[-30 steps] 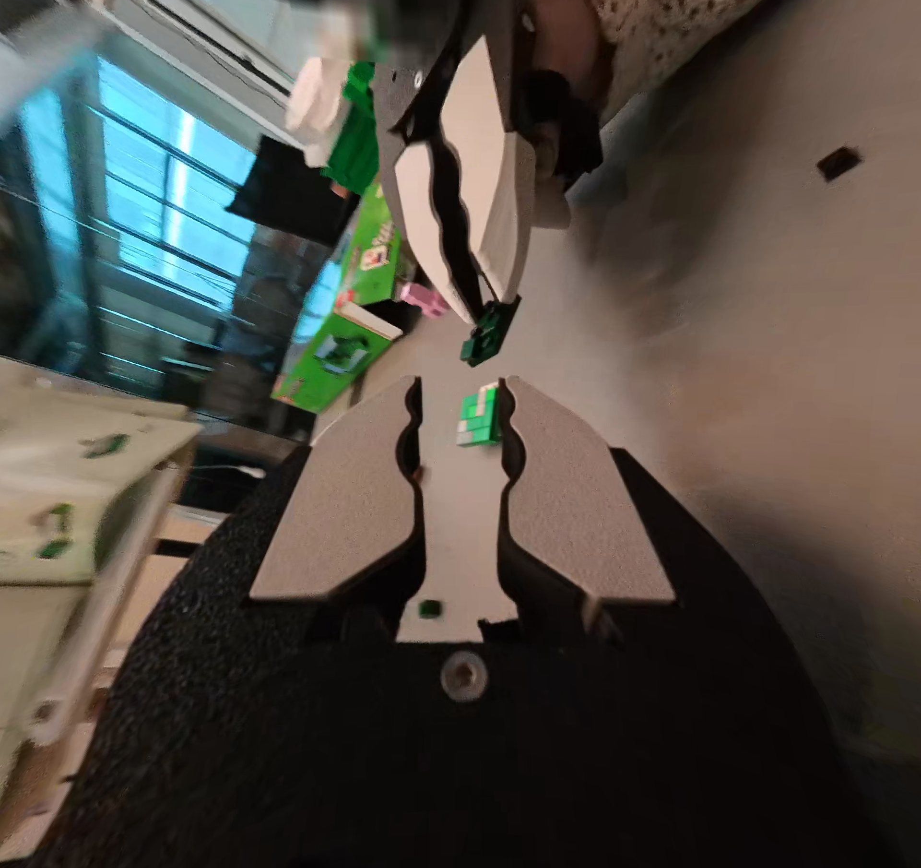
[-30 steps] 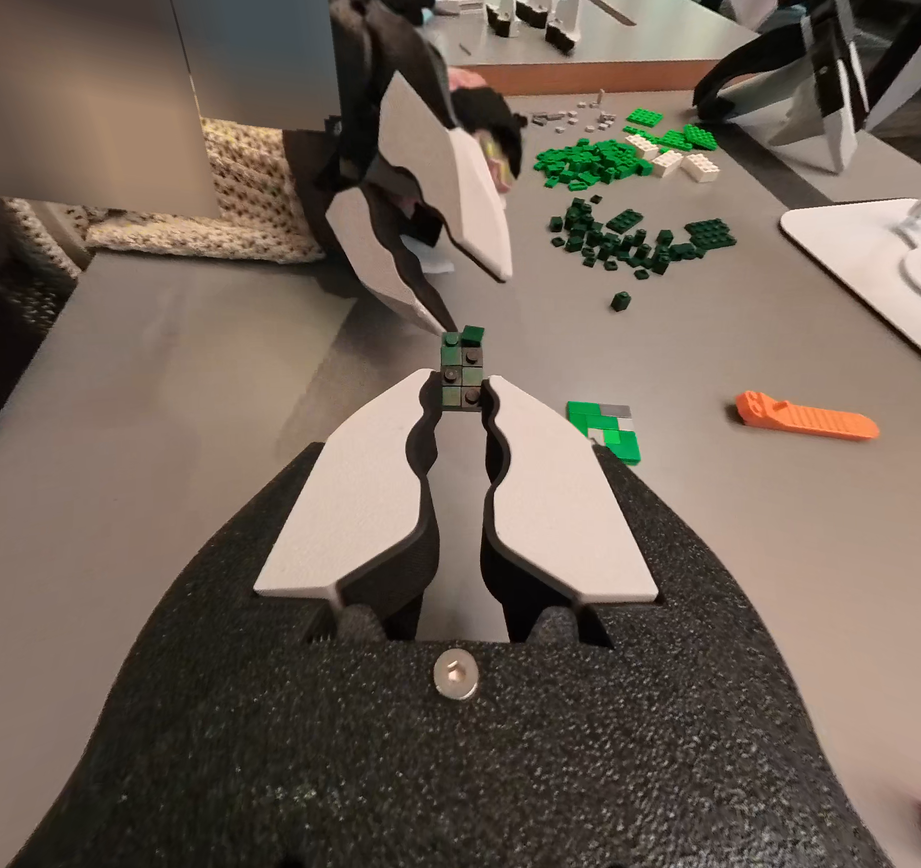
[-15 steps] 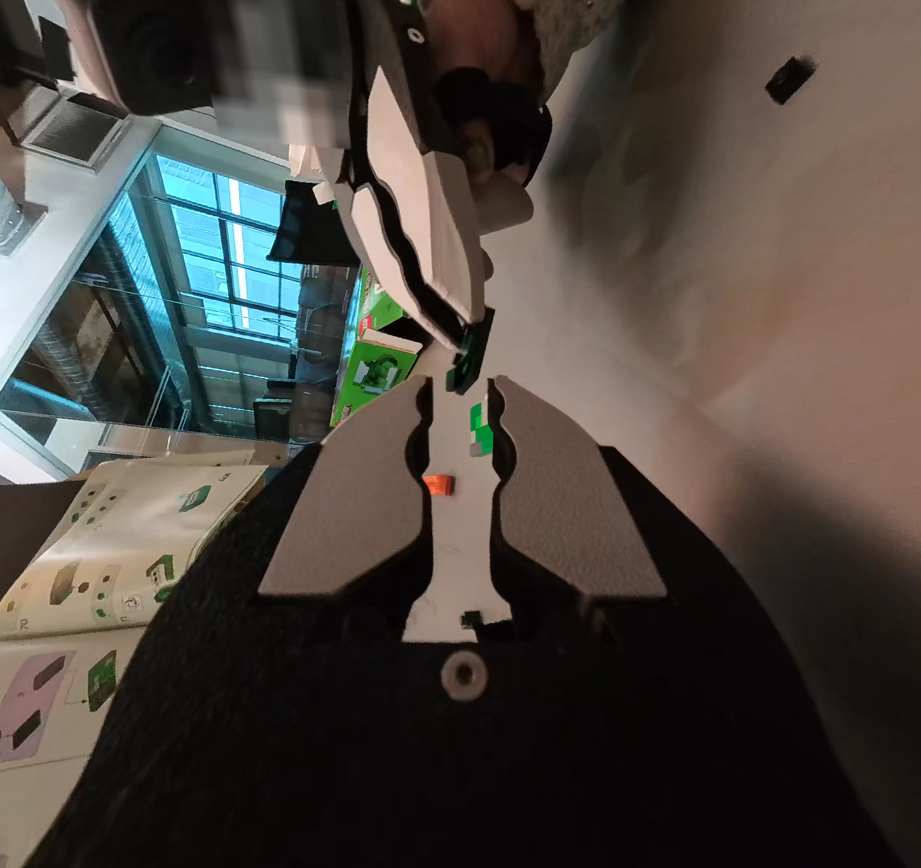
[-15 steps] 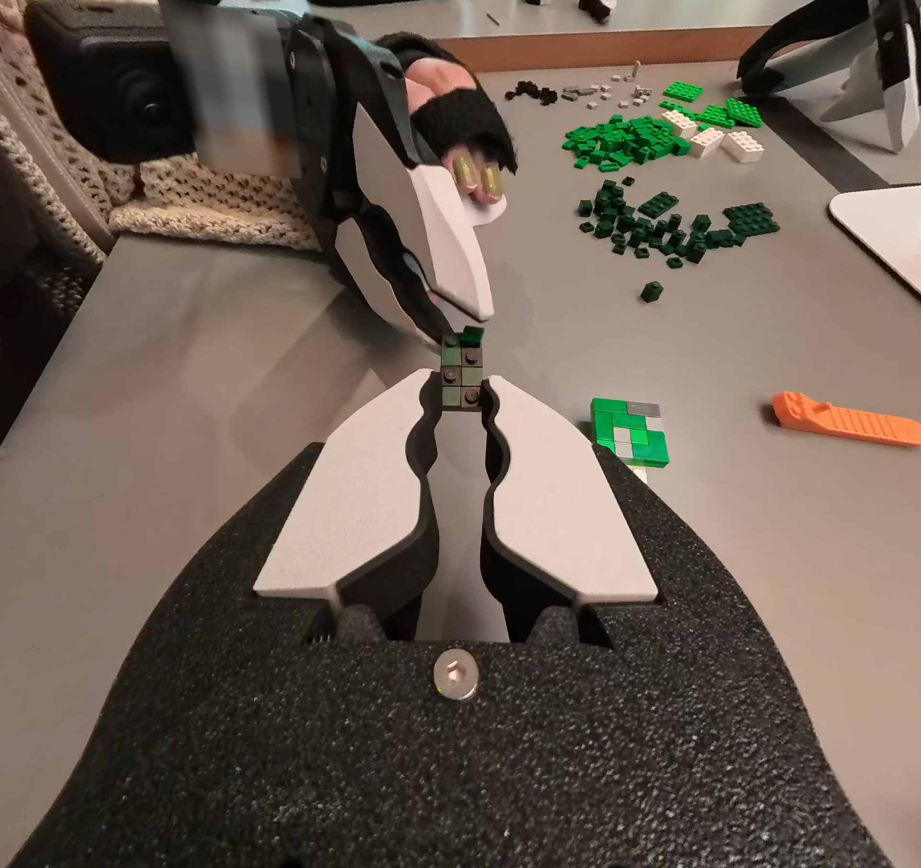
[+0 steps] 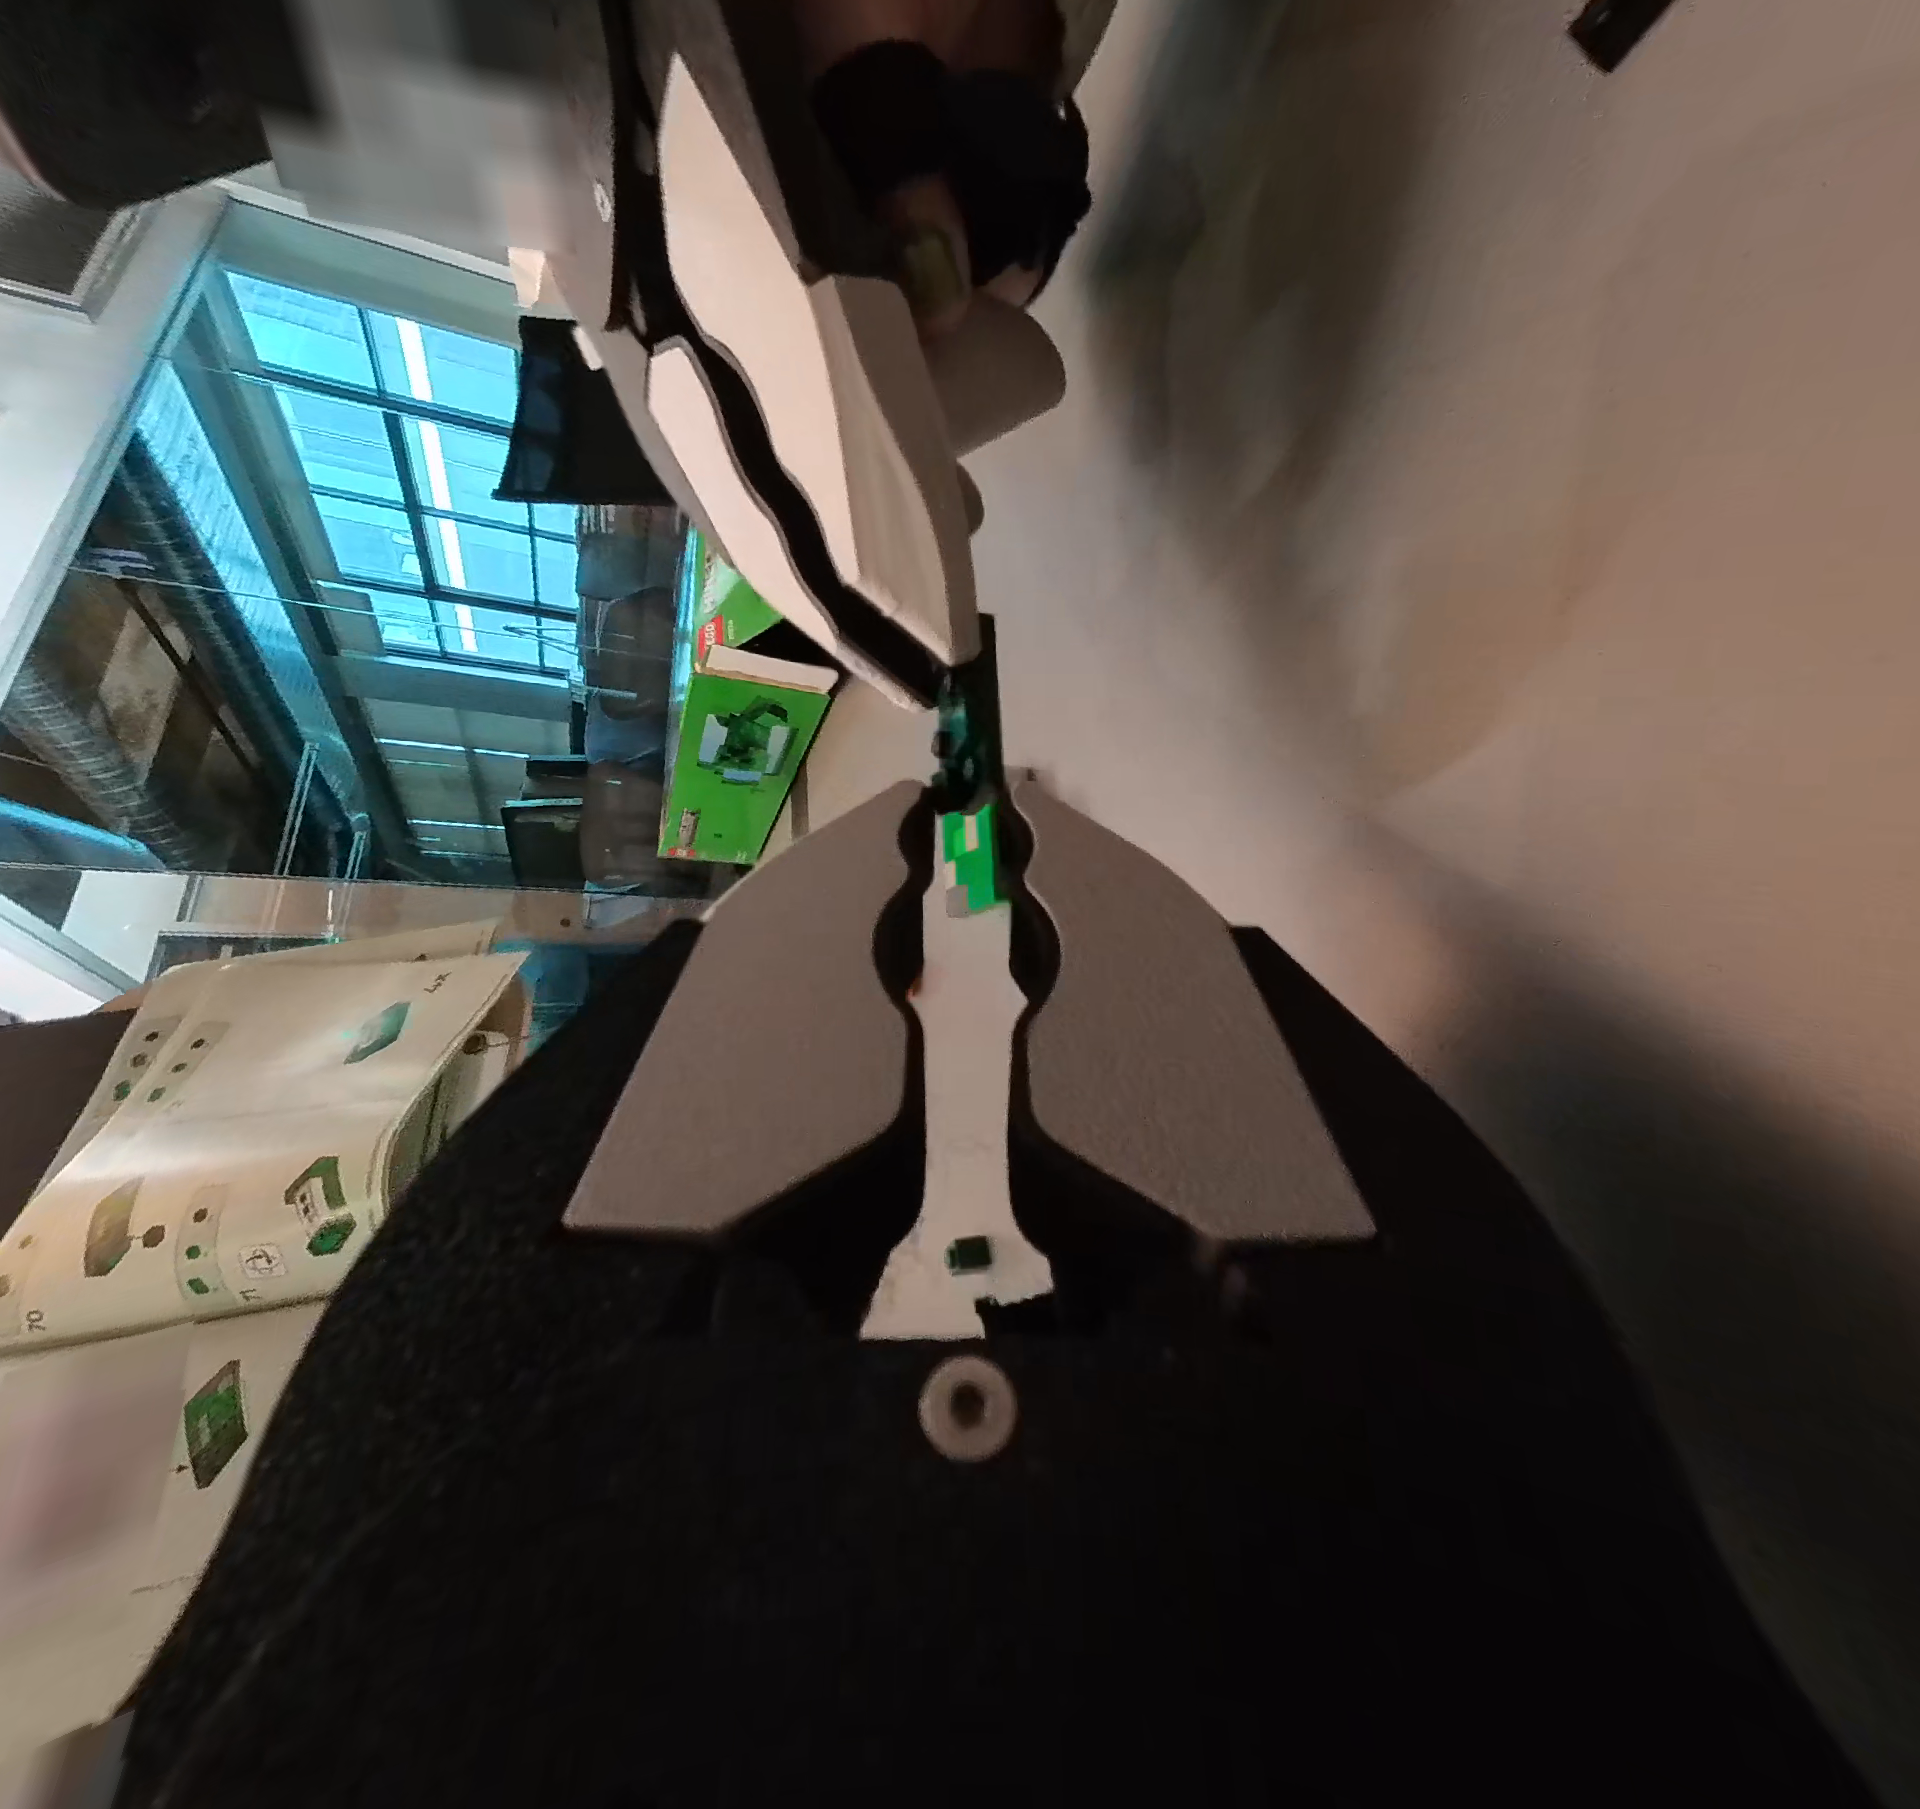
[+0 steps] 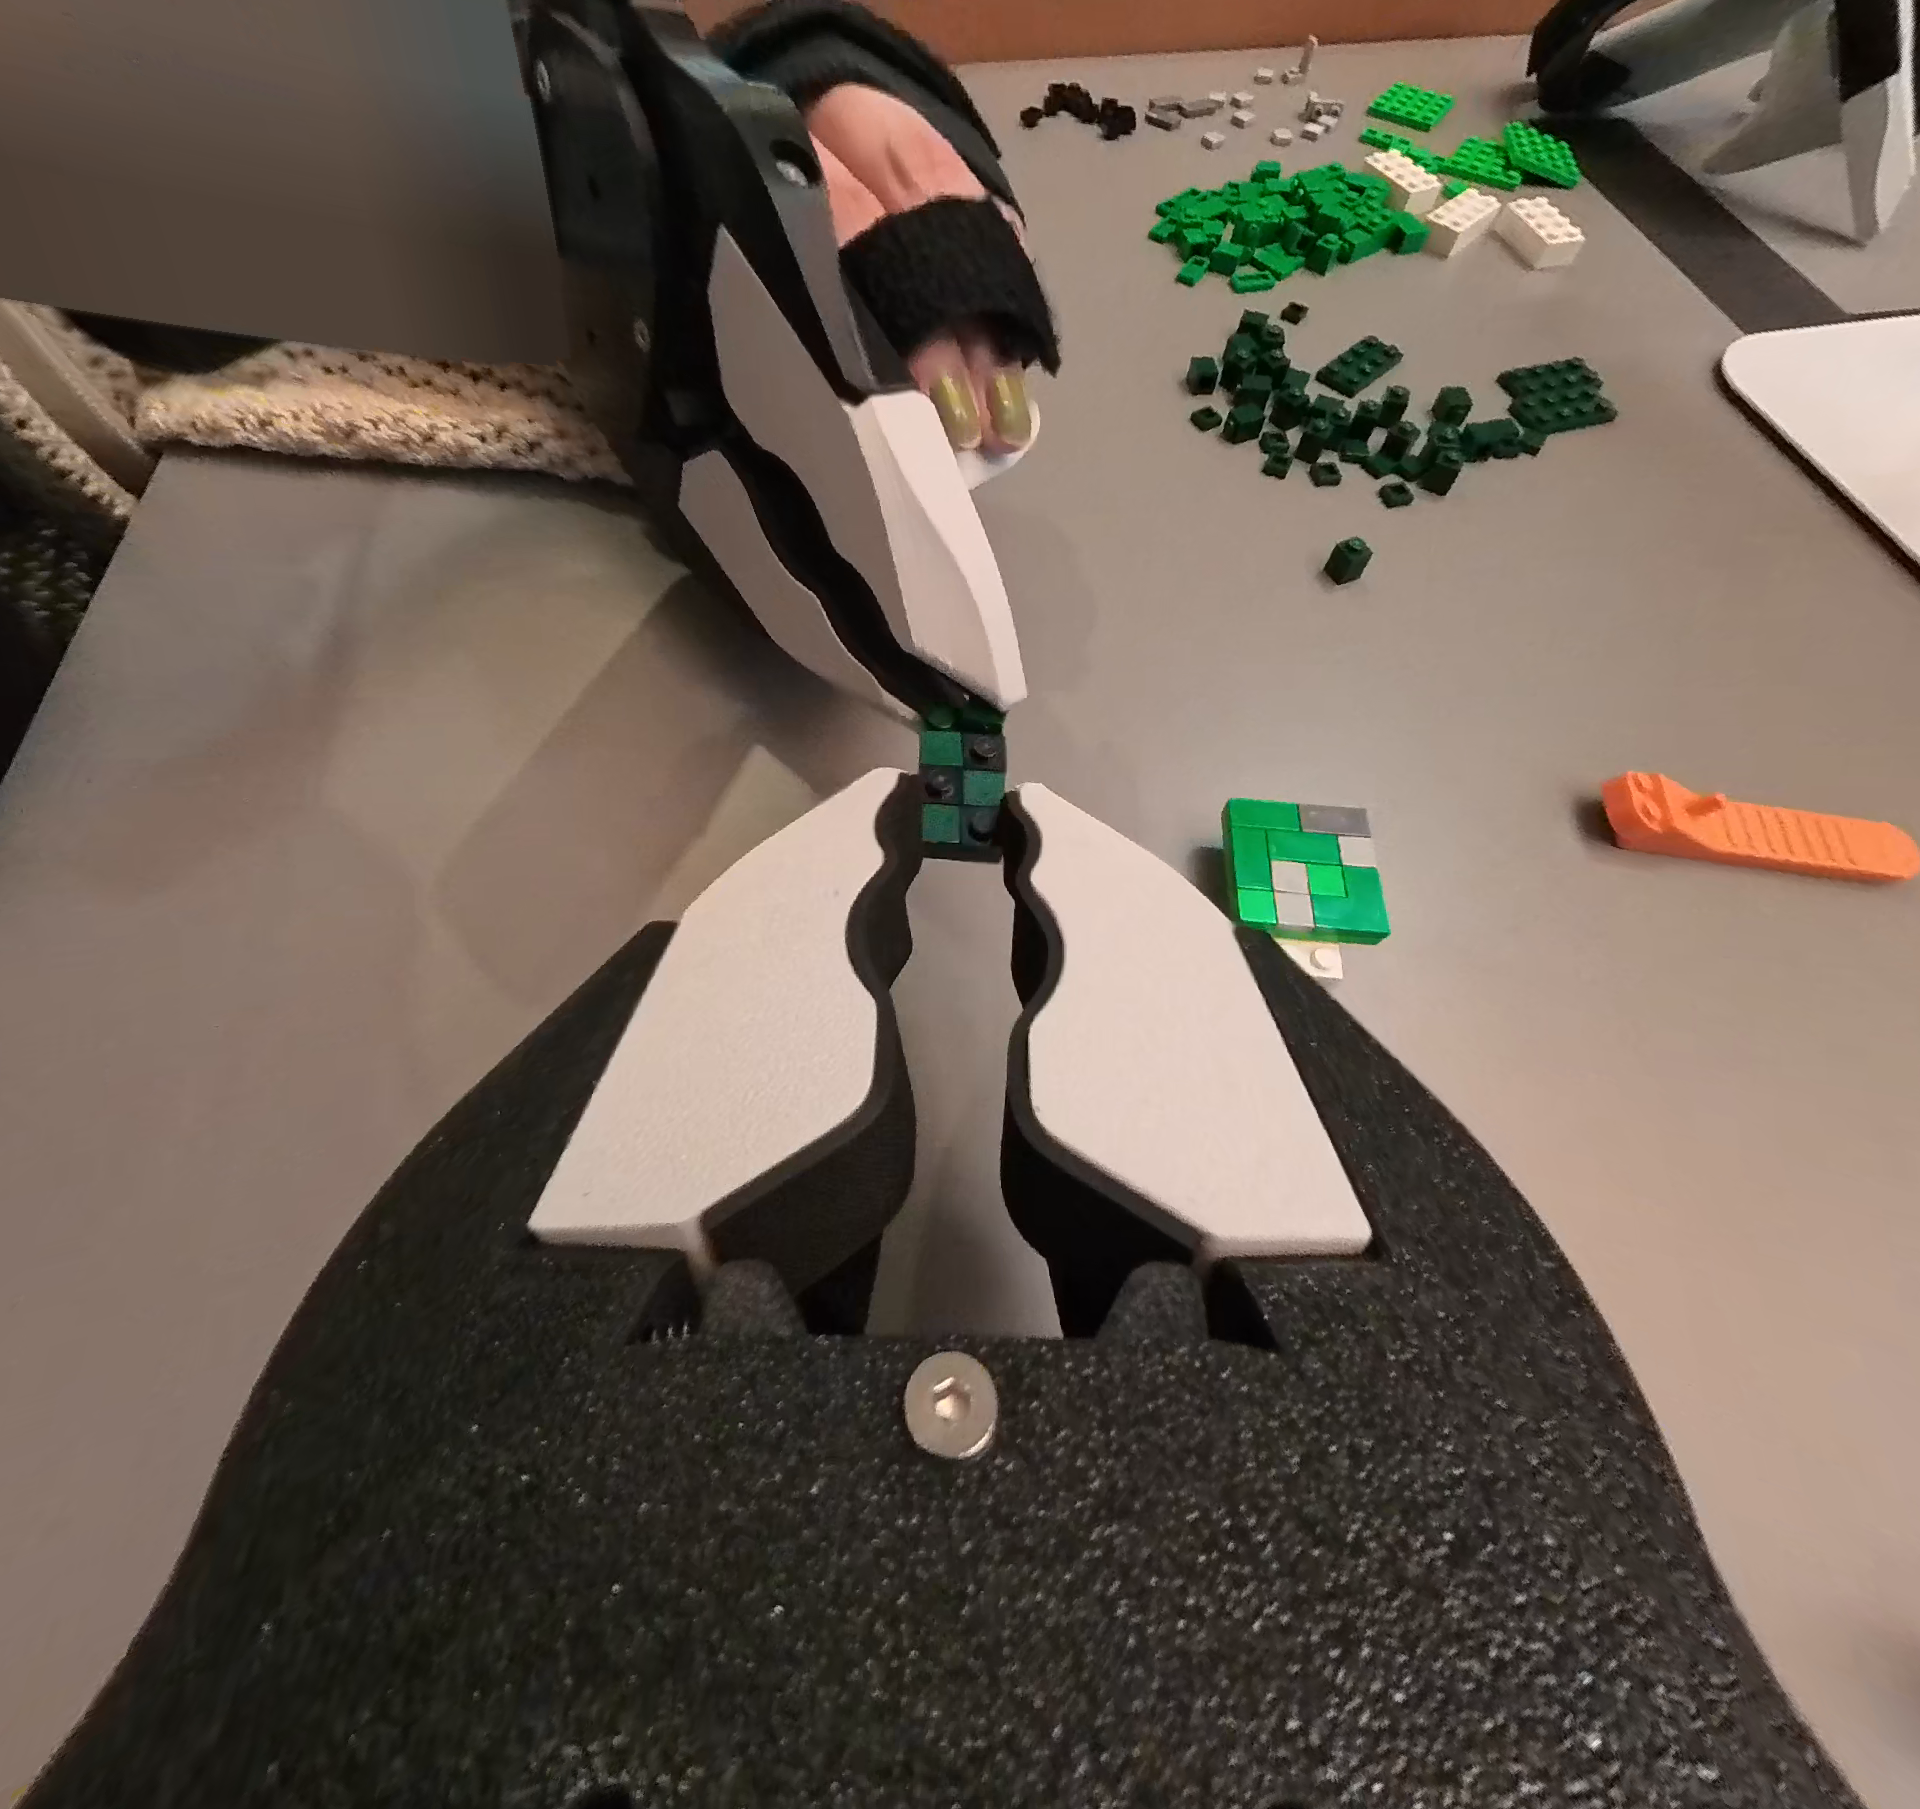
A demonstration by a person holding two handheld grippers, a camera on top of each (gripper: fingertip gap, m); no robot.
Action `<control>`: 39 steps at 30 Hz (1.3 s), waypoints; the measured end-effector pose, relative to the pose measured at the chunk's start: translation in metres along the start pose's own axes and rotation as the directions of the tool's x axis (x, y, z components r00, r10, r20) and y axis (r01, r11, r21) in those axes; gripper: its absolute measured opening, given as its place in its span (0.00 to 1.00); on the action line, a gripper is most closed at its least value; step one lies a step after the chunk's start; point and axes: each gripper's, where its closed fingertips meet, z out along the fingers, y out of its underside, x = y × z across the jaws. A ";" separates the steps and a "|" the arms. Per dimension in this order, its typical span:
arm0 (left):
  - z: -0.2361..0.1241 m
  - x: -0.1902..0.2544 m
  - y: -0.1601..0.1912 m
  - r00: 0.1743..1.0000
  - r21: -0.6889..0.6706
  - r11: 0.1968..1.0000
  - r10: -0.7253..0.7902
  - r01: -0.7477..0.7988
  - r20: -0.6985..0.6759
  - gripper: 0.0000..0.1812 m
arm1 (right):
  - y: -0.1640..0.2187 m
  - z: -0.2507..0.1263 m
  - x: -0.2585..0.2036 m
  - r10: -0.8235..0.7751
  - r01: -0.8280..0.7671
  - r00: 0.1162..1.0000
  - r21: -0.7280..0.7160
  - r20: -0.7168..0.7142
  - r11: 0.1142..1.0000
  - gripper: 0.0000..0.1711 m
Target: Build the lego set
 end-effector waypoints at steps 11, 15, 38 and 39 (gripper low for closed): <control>0.006 0.002 0.006 0.998 -0.085 0.995 0.060 -0.061 -0.015 0.04 | -0.001 0.001 0.004 0.073 -0.073 0.997 0.018 -0.012 0.997 0.08; 0.005 -0.001 -0.002 0.998 -0.052 0.997 0.060 -0.060 -0.006 0.02 | -0.006 0.003 0.001 0.116 -0.118 0.993 0.057 0.030 0.991 0.00; 0.015 0.010 0.015 0.929 -0.125 0.945 -0.322 0.304 -0.180 0.03 | 0.017 0.015 0.020 -0.614 0.516 0.729 -0.348 -0.301 0.783 0.05; 0.014 0.011 0.013 0.927 -0.112 0.946 -0.322 0.305 -0.193 0.03 | 0.018 0.016 0.019 -0.616 0.522 0.734 -0.342 -0.287 0.781 0.05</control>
